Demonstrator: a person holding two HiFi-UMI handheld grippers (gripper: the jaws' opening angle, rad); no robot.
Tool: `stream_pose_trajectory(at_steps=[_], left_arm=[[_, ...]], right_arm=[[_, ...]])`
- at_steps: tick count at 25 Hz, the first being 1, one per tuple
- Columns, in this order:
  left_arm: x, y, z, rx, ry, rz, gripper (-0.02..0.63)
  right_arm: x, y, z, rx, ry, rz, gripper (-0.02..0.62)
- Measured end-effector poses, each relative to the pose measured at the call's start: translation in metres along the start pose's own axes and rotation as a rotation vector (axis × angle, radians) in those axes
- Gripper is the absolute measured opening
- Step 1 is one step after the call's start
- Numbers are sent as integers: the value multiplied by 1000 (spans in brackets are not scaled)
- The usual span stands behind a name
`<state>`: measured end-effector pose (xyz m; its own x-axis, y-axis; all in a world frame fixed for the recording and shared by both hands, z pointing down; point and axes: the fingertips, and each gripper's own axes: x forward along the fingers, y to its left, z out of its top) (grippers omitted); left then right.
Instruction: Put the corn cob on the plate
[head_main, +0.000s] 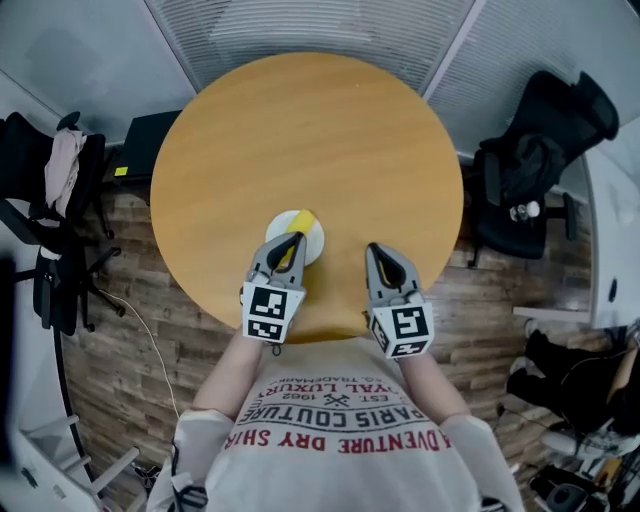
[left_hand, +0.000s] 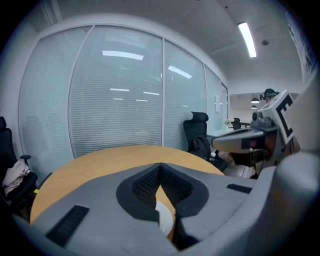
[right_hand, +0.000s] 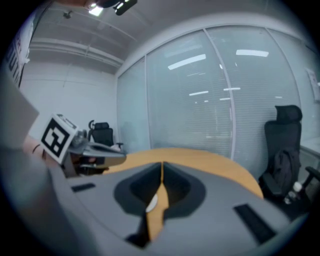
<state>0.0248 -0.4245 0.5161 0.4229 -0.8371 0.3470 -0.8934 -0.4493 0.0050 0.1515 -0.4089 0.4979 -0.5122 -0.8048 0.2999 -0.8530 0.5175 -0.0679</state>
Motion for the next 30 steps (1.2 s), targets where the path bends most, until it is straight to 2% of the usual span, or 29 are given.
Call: stream_pose_trajectory(at_steps=[6,13,18,30], left_arm=[[-46,-7,65,10,-172,11,32],[-97,0,100,-8,-308,72,32],[-108,6,99,-26,-322,99,32],[-107,4,91,-34,-289,92,32]], right_arm=[[-8,4,25,-50,-53,65,29],[-19,7,47,-81,-106,107,29],[-25,9,51,-88,-119,120,29],[-28,16,52,-88,-125,137,29]])
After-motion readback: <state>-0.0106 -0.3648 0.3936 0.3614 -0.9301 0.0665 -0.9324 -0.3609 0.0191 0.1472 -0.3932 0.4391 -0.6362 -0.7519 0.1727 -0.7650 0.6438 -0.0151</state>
